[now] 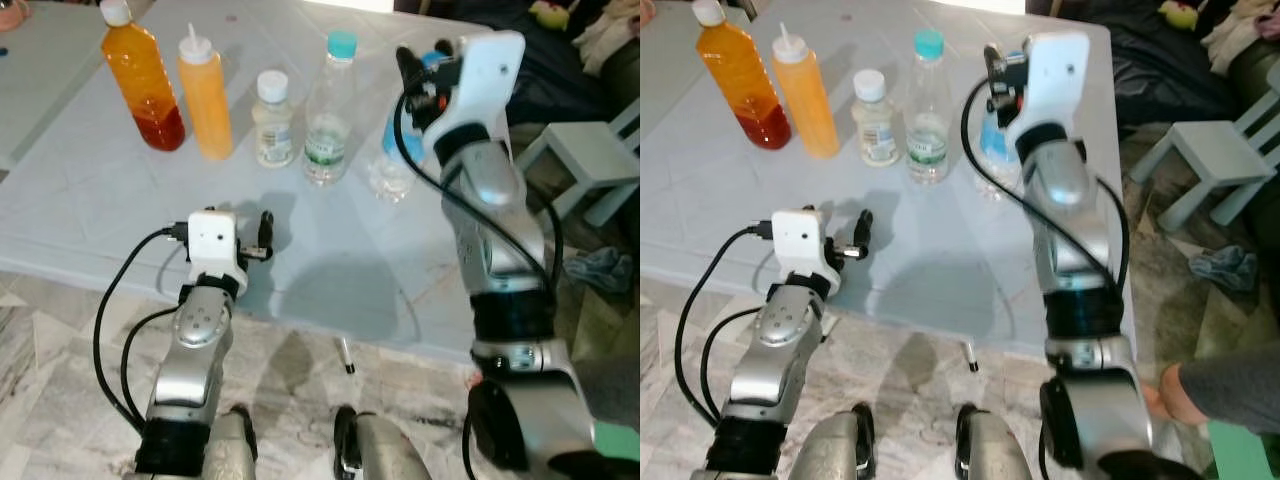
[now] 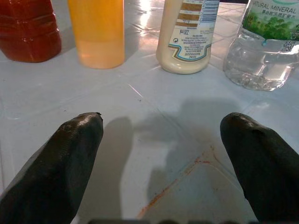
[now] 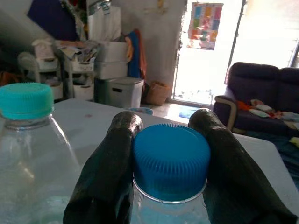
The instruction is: Restocking fridge
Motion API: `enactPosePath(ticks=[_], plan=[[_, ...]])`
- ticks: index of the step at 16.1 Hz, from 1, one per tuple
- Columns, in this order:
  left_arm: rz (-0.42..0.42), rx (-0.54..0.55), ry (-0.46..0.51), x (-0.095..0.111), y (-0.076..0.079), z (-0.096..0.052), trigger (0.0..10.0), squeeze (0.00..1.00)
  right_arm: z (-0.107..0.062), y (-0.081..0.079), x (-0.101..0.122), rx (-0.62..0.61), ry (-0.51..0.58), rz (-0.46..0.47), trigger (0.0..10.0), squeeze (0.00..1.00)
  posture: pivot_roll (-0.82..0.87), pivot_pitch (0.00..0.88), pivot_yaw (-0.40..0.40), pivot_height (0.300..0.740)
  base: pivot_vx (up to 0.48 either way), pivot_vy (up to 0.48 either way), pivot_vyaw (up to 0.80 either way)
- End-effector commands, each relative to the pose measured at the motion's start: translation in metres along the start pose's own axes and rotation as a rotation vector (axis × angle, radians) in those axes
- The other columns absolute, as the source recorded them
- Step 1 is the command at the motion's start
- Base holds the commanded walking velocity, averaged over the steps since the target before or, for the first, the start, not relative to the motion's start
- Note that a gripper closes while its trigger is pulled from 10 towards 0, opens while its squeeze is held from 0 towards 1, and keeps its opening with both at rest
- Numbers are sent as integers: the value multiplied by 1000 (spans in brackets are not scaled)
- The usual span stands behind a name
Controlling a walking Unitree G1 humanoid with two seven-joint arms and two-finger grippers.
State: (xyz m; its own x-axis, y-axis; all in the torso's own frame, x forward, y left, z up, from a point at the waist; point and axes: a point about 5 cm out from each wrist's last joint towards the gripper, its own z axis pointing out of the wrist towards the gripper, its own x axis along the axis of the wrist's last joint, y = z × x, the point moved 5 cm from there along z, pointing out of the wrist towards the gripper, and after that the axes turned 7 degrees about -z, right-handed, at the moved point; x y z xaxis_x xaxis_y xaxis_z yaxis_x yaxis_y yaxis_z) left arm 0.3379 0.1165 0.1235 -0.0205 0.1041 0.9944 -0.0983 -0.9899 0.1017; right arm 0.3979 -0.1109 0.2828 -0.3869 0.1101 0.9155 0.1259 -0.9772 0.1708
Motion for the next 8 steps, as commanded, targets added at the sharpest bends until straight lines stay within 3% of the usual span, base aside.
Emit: enactPosePath(ticks=[1, 2, 8], plan=[[-4, 5, -33, -8, 0, -2, 10000, 0, -9, 3, -16, -38, -57, -7, 706, 0, 29, 177, -35, 740, 0, 0, 0], [-4, 5, -40, -10, 1, -2, 10000, 0, -11, 3, -18, -45, -63, 1, 10000, 0, 30, 170, -34, 740, 0, 0, 0], [-16, -4, -54, -14, 8, -2, 10000, 0, -24, -4, -23, -38, -69, 24, 10000, 0, 21, 150, -43, 740, -40, 0, 0]])
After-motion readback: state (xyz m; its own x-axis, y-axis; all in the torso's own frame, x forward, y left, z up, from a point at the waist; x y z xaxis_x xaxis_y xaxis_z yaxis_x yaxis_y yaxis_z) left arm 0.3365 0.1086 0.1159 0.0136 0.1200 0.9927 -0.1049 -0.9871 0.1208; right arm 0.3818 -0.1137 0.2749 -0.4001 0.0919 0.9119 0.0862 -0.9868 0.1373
